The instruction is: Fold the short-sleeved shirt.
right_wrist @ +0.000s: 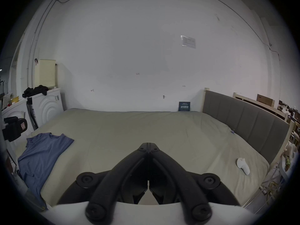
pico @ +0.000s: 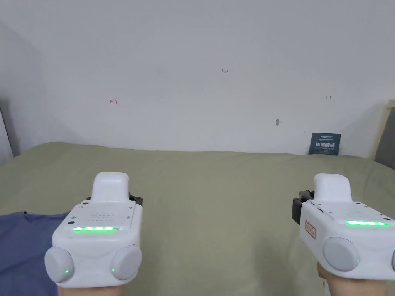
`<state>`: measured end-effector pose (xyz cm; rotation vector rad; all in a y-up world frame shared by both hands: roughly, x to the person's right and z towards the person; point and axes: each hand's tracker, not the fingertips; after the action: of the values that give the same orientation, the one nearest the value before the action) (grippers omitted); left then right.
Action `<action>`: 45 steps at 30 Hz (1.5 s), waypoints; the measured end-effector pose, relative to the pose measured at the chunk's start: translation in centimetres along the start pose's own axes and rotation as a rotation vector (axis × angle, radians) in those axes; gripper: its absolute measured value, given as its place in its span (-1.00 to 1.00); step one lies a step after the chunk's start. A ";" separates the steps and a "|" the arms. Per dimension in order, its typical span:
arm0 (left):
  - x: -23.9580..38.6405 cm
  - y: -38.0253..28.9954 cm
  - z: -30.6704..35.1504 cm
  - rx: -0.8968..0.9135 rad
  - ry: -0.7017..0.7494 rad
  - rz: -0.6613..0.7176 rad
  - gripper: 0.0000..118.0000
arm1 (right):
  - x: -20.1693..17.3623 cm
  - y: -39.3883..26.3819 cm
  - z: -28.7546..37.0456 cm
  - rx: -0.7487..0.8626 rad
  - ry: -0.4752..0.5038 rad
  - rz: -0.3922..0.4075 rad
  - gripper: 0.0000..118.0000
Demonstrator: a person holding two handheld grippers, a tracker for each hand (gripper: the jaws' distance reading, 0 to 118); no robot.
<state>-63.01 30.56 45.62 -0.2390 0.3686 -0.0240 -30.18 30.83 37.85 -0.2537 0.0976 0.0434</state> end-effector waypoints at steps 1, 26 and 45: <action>-0.7 0.1 0.2 0.007 0.016 -0.003 -0.86 | -0.6 0.3 0.0 0.009 0.026 0.012 -0.97; -19.3 -4.1 10.9 -0.094 0.442 0.092 -0.82 | -25.5 -0.9 3.6 -0.030 0.684 0.138 -0.97; -22.2 -2.2 -21.9 -0.716 0.088 0.002 -0.79 | -19.2 -4.0 -5.2 -0.126 0.557 0.157 -0.97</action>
<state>-91.51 24.94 34.17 -0.9476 0.4554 0.1018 -49.51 25.05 35.75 -0.3789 0.6705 0.1347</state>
